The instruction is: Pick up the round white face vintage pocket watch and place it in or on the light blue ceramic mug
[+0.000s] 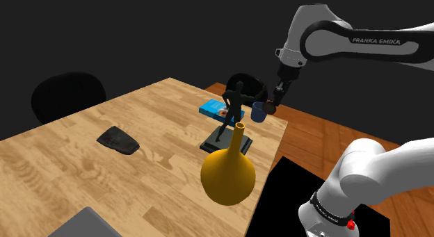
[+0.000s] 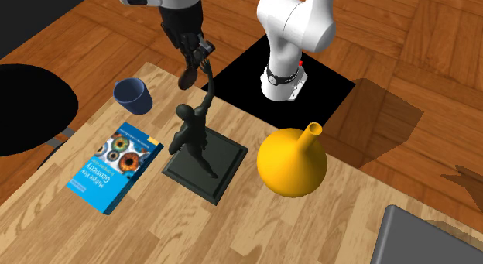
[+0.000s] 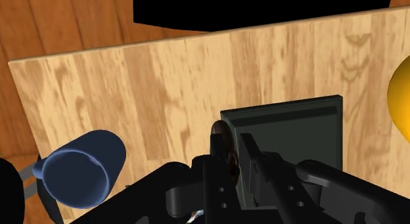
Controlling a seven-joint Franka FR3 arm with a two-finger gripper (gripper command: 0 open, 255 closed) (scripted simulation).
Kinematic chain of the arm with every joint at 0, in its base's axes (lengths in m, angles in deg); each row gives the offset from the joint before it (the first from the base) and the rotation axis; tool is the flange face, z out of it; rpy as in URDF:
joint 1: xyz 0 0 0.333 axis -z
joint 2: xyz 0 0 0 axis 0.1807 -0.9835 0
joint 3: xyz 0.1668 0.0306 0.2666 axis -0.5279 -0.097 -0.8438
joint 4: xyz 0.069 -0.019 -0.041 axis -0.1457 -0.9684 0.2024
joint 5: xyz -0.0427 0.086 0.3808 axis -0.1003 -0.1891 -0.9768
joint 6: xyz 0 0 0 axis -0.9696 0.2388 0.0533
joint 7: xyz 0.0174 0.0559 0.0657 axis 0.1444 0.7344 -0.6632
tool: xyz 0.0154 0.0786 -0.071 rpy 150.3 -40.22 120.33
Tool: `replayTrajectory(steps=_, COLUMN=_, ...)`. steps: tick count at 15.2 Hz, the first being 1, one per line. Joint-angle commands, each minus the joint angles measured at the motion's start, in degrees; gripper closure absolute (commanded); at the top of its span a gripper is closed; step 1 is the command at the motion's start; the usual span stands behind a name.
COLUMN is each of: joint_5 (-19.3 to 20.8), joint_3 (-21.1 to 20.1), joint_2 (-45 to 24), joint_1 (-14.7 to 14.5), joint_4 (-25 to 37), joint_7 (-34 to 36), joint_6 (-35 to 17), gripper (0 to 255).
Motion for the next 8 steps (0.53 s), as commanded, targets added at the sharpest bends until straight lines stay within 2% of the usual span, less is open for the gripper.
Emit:
replayTrajectory(steps=1, joint_5=1.08, joint_3=2.17, joint_2=-2.90, joint_1=0.69, joint_4=2.78, joint_7=-2.43, joint_6=-0.37, gripper=255)
replayTrajectory(steps=8, joint_5=2.49, joint_3=9.31, joint_2=-14.39, joint_1=1.94, joint_4=14.10, joint_7=-10.75, joint_6=-1.49, gripper=255)
